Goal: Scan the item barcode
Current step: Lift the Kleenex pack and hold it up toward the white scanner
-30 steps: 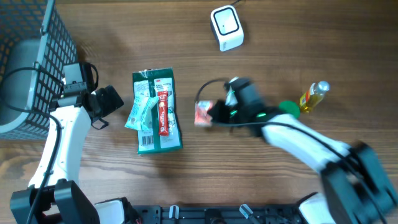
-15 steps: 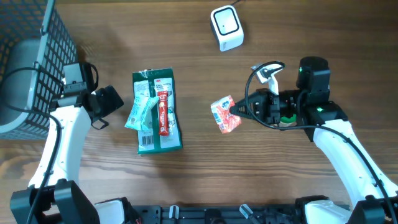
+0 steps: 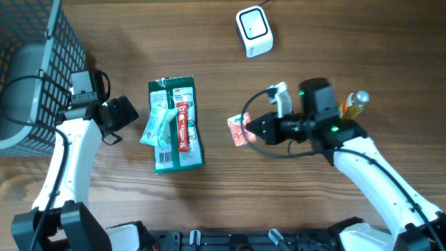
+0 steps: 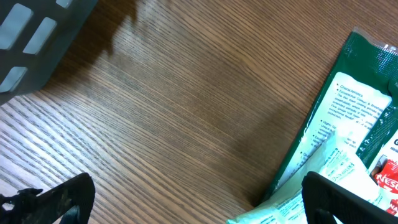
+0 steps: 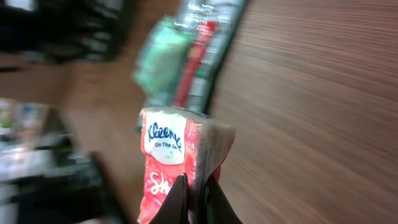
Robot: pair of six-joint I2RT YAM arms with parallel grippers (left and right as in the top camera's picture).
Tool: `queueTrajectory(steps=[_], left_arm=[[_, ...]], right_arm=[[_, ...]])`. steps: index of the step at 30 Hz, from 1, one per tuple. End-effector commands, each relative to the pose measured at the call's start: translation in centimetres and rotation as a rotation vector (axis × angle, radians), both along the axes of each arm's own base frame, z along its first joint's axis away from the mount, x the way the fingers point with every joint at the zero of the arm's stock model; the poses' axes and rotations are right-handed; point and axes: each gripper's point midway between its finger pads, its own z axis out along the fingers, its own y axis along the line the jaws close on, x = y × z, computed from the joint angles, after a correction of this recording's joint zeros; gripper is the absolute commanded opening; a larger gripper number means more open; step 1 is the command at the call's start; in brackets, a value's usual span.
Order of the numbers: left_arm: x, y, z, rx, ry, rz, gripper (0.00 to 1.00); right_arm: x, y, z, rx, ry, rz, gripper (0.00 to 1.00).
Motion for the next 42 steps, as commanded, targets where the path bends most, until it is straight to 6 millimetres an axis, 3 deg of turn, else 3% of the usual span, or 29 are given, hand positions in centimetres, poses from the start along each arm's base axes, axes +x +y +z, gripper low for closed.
queueTrajectory(steps=[1, 5, 7, 10, 12, 14, 17, 20, 23, 31, 34, 38, 40, 42], left_arm=[[0.4, 0.2, 0.8, 0.001, -0.029, 0.002, 1.00], [0.4, 0.2, 0.8, 0.001, -0.029, 0.002, 1.00], [0.4, 0.2, 0.8, 0.001, -0.029, 0.002, 1.00], [0.4, 0.2, 0.8, 0.001, -0.029, 0.002, 1.00], [0.4, 0.2, 0.8, 0.001, -0.029, 0.002, 1.00], [0.4, 0.2, 0.8, 0.001, -0.029, 0.002, 1.00], [0.4, 0.2, 0.8, 0.001, -0.029, 0.002, 1.00], [0.4, 0.2, 0.8, 0.001, -0.029, 0.002, 1.00], [0.4, 0.2, 0.8, 0.001, -0.029, 0.002, 1.00], [0.4, 0.2, 0.8, 0.001, -0.029, 0.002, 1.00], [0.4, 0.2, 0.8, 0.001, -0.029, 0.002, 1.00], [0.4, 0.2, 0.8, 0.001, -0.029, 0.002, 1.00], [0.4, 0.2, 0.8, 0.001, -0.029, 0.002, 1.00], [0.4, 0.2, 0.8, 0.001, -0.029, 0.002, 1.00]], right_arm=[[3.4, -2.7, 0.3, -0.212, -0.082, -0.186, 0.04], [5.6, -3.8, 7.9, -0.311, -0.114, -0.230, 0.04], [7.6, -5.1, 12.4, -0.444, -0.139, -0.255, 0.04], [11.6, -5.8, 14.9, -0.573, -0.224, -0.282, 0.04], [15.6, -6.4, 14.0, -0.713, -0.327, -0.319, 0.04], [18.4, -6.3, 11.7, -0.811, -0.371, -0.327, 0.04], [22.4, -5.4, 6.7, -0.971, -0.429, -0.291, 0.04], [25.7, -5.6, 3.3, -1.130, -0.504, -0.316, 0.04], [27.8, -5.0, 1.7, -1.223, -0.584, -0.335, 0.04], [28.8, -4.1, 3.0, -1.207, -0.653, -0.452, 0.04], [28.5, -4.5, 5.0, -1.184, -0.665, -0.479, 0.04], [25.6, -4.2, 12.7, -0.976, -0.685, -0.525, 0.04], [22.5, -5.0, 18.2, -0.840, -0.690, -0.553, 0.04], [20.0, -6.1, 21.7, -0.760, -0.692, -0.573, 0.04]])
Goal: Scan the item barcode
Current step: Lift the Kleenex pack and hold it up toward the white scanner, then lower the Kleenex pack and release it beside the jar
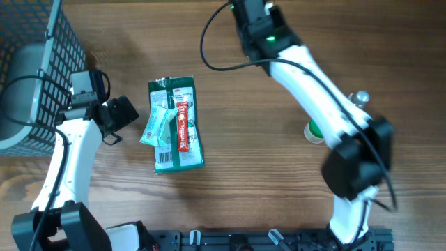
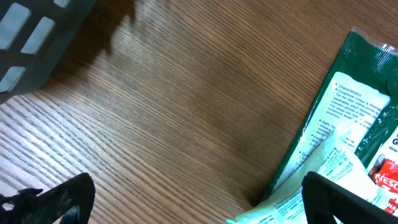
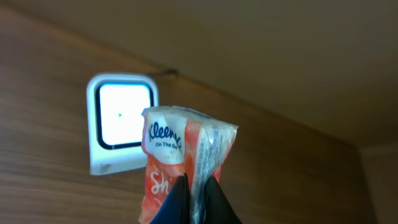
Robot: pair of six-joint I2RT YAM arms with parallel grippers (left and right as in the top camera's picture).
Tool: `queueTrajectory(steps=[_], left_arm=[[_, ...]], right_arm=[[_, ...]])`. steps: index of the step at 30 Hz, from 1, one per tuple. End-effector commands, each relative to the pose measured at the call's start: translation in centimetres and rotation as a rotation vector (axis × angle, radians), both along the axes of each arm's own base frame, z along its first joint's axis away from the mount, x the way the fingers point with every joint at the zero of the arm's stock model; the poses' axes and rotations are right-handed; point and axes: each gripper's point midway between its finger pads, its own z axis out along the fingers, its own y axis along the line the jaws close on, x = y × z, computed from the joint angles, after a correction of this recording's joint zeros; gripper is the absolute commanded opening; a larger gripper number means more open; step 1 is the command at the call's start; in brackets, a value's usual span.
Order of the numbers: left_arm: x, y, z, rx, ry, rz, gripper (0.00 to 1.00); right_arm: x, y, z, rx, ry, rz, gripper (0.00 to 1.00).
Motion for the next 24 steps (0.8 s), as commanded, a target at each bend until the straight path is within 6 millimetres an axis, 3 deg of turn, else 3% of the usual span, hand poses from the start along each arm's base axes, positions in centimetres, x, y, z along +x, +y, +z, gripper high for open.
queueTrajectory(steps=[1, 4, 7, 10, 14, 15, 20, 24], left_arm=[[0.4, 0.2, 0.8, 0.004, -0.027, 0.003, 1.00], [0.4, 0.2, 0.8, 0.004, -0.027, 0.003, 1.00], [0.4, 0.2, 0.8, 0.004, -0.027, 0.003, 1.00], [0.4, 0.2, 0.8, 0.004, -0.027, 0.003, 1.00], [0.4, 0.2, 0.8, 0.004, -0.027, 0.003, 1.00], [0.4, 0.2, 0.8, 0.004, -0.027, 0.003, 1.00], [0.4, 0.2, 0.8, 0.004, -0.027, 0.003, 1.00], [0.4, 0.2, 0.8, 0.004, -0.027, 0.003, 1.00]], right_arm=[[-5.7, -2.3, 11.8, 0.284, -0.151, 0.011, 0.04], [-10.7, -4.4, 14.2, 0.426, -0.088, 0.035, 0.04], [-14.2, -5.3, 12.5, 0.519, 0.080, 0.067, 0.04], [-16.9, -5.7, 7.8, 0.562, 0.323, 0.045, 0.04], [-18.8, -4.5, -0.5, 0.579, 0.580, 0.024, 0.04], [-19.4, -4.5, -3.5, 0.584, 0.643, -0.013, 0.04], [-20.3, -4.6, -13.7, 0.609, 0.717, -0.097, 0.04], [-21.2, -4.9, -18.3, 0.619, 0.717, -0.111, 0.04]])
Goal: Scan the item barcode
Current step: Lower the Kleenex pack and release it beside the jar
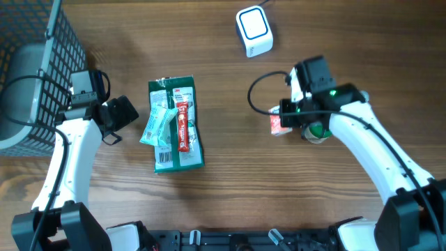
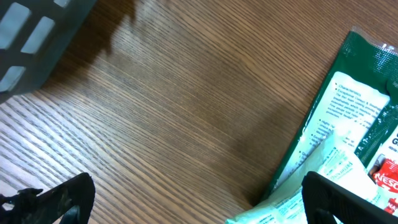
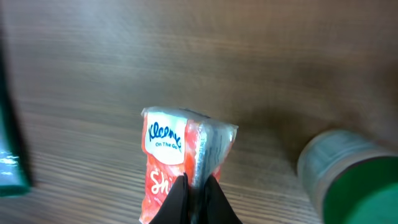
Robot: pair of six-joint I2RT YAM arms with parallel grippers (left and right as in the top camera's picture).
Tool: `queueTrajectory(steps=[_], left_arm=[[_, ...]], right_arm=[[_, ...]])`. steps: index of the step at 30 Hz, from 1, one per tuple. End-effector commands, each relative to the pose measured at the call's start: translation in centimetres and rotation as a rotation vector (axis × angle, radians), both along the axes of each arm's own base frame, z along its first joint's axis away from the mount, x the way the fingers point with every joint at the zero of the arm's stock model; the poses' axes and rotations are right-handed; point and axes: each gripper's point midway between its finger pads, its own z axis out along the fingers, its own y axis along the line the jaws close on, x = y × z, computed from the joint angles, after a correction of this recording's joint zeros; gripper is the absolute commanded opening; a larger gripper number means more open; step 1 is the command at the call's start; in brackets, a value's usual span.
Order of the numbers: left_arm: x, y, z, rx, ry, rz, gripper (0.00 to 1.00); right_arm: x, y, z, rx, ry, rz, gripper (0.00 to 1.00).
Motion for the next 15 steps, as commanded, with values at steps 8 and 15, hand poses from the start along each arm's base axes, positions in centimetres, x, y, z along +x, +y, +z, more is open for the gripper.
queueTrajectory(steps=[8, 15], left_arm=[[0.4, 0.2, 0.8, 0.004, -0.028, 0.003, 1.00], [0.4, 0.2, 0.8, 0.004, -0.028, 0.003, 1.00]], right_arm=[[-0.8, 0.1, -4.3, 0.039, -0.025, -0.022, 0.04], [-0.8, 0.1, -4.3, 0.039, -0.025, -0.022, 0.04]])
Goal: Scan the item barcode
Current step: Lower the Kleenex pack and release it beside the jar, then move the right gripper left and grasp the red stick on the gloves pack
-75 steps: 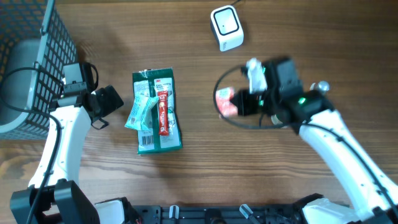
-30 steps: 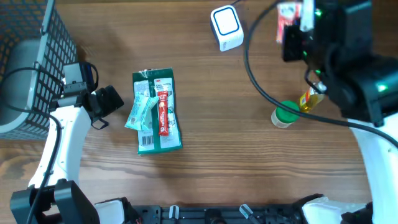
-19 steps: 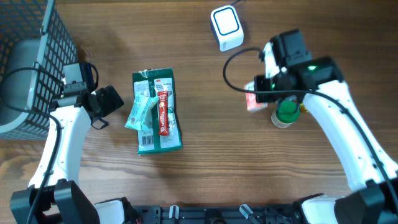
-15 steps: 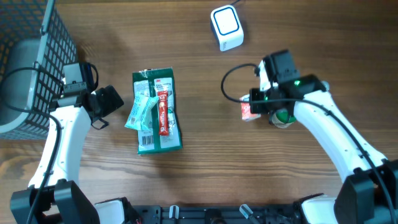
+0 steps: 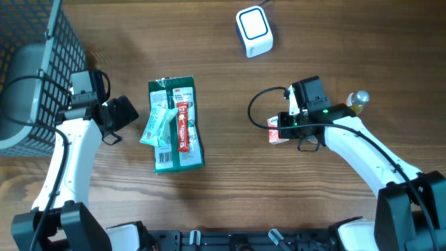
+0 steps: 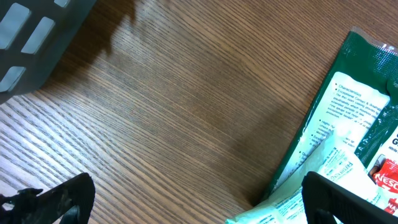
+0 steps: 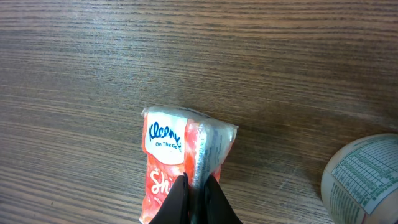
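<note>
A red and white Kleenex tissue pack is pinched in my right gripper, which is shut on its edge just above the wood. From overhead the tissue pack sits right of centre under the right gripper. The white scanner stands at the back. My left gripper is open over bare wood, its right finger beside a green packet.
A pile of green, mint and red packets lies left of centre. A dark wire basket fills the far left. A bottle with a green cap lies on the table right of the tissue pack.
My right gripper with the tissue pack has shifted slightly and sits lower, nearer the table. The bottle now shows its label rather than its green cap. The left arm has not moved.
My right gripper first held the tissue pack low at centre right. Then it held the pack up at the back, facing the white scanner. After that it was back at the right by the bottle, and now it holds the pack close to the wood there.
</note>
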Robot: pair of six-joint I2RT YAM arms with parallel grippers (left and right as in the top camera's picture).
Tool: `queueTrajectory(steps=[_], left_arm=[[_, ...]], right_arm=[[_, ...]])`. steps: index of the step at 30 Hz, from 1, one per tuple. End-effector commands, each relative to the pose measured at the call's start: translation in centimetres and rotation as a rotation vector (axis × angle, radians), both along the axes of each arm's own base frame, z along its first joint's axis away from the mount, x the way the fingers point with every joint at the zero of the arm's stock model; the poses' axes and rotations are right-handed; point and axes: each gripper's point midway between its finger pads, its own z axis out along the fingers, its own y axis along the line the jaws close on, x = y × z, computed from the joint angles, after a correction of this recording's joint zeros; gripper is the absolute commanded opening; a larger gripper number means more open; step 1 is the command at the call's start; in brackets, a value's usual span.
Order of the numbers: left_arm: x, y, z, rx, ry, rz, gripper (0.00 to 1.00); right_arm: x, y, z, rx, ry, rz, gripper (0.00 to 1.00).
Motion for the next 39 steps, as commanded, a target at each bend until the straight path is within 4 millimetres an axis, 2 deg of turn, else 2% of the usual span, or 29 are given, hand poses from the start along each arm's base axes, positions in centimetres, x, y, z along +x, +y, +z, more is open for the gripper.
queueTrajectory(steps=[1, 13, 16, 17, 18, 21, 24, 25, 27, 29, 31, 36, 39], left_arm=[[0.4, 0.2, 0.8, 0.004, -0.027, 0.003, 1.00], [0.4, 0.2, 0.8, 0.004, -0.027, 0.003, 1.00], [0.4, 0.2, 0.8, 0.004, -0.027, 0.003, 1.00], [0.4, 0.2, 0.8, 0.004, -0.027, 0.003, 1.00], [0.4, 0.2, 0.8, 0.004, -0.027, 0.003, 1.00], [0.4, 0.2, 0.8, 0.004, -0.027, 0.003, 1.00], [0.4, 0.2, 0.8, 0.004, -0.027, 0.003, 1.00], [0.4, 0.2, 0.8, 0.004, -0.027, 0.003, 1.00], [0.4, 0.2, 0.8, 0.004, -0.027, 0.003, 1.00], [0.4, 0.2, 0.8, 0.004, -0.027, 0.003, 1.00], [0.4, 0.2, 0.8, 0.004, -0.027, 0.003, 1.00], [0.4, 0.2, 0.8, 0.004, -0.027, 0.003, 1.00], [0.4, 0.2, 0.8, 0.004, -0.027, 0.003, 1.00]], right_arm=[[-0.2, 0.2, -0.1, 0.016, 0.007, -0.003, 0.05], [-0.3, 0.1, -0.2, 0.015, 0.015, -0.022, 0.05], [0.7, -1.6, -0.3, -0.077, -0.032, -0.056, 0.05], [1.1, -2.1, -0.3, -0.106, -0.051, -0.068, 0.12], [1.7, -2.7, -0.1, -0.139, -0.083, -0.085, 0.28], [3.4, -2.5, 0.6, -0.139, -0.160, -0.074, 0.38], [4.6, -2.1, 1.3, -0.131, -0.221, -0.055, 0.64], [4.9, -2.0, 1.5, -0.125, -0.232, -0.057, 0.65], [4.8, -0.9, 1.6, -0.065, -0.228, -0.030, 0.63], [4.0, 1.9, 1.9, 0.099, -0.181, 0.004, 0.39], [3.3, 3.4, 1.5, 0.193, -0.114, -0.049, 0.30], [2.2, 6.1, -2.2, 0.157, -0.044, 0.008, 0.33], [2.0, 5.2, -4.0, 0.080, -0.017, -0.037, 0.35]])
